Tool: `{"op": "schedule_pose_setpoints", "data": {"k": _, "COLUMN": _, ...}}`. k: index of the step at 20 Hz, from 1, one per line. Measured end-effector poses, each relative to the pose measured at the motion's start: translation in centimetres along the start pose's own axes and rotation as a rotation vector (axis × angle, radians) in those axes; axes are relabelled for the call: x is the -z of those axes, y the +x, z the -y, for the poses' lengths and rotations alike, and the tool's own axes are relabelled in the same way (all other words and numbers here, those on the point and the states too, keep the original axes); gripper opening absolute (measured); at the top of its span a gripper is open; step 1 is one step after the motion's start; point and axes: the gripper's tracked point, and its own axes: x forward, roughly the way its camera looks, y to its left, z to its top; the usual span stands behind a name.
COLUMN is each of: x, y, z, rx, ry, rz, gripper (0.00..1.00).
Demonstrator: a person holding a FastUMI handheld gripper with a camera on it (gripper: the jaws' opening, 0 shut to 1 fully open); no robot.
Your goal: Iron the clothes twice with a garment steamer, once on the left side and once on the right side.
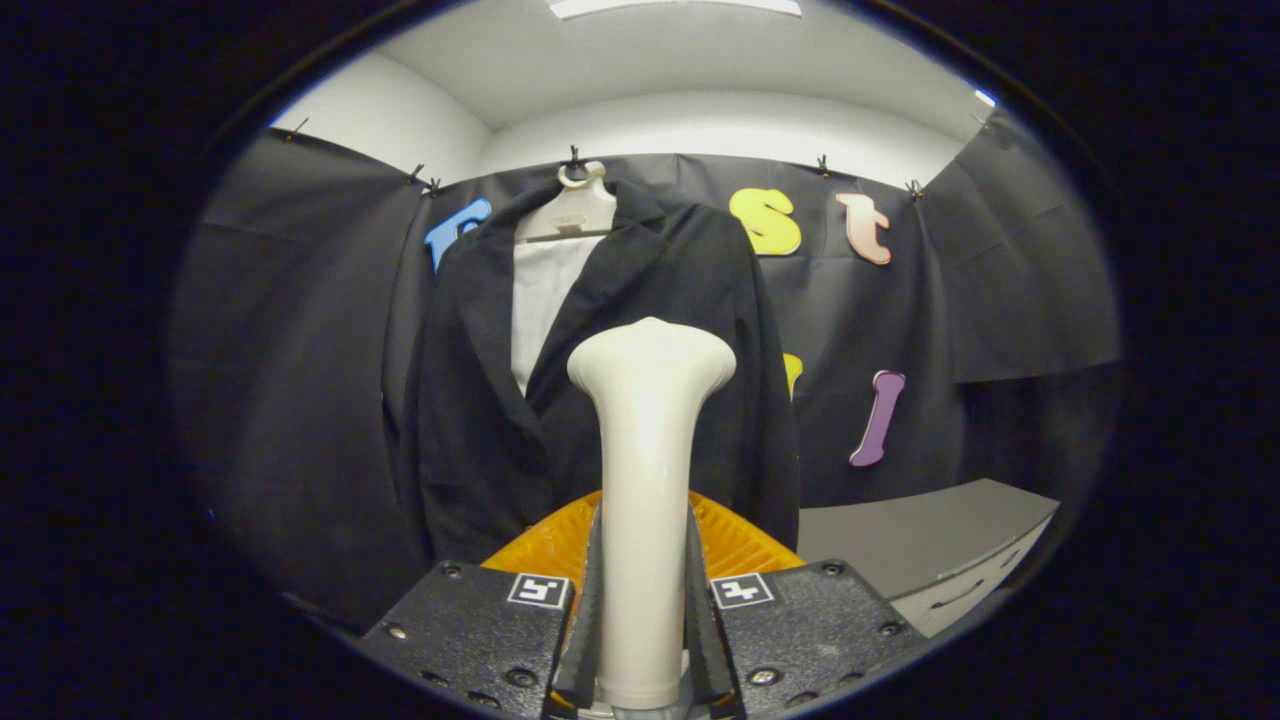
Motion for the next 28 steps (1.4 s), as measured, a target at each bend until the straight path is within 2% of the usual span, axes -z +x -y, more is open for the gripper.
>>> {"op": "schedule_pose_setpoints", "data": {"k": 6, "x": 4.2, "y": -0.7, "z": -1.3, "rx": -0.005, "ry": -0.009, "rz": -0.089, "gripper": 0.38}}
{"op": "schedule_pose_setpoints", "data": {"k": 15, "x": 10.8, "y": -2.5, "z": -0.6, "rx": 0.037, "ry": 0.018, "rz": -0.218, "gripper": 0.38}}
{"op": "schedule_pose_setpoints", "data": {"k": 28, "x": 20.5, "y": -4.4, "z": -0.6, "rx": 0.048, "ry": 0.015, "rz": -0.448, "gripper": 0.38}}
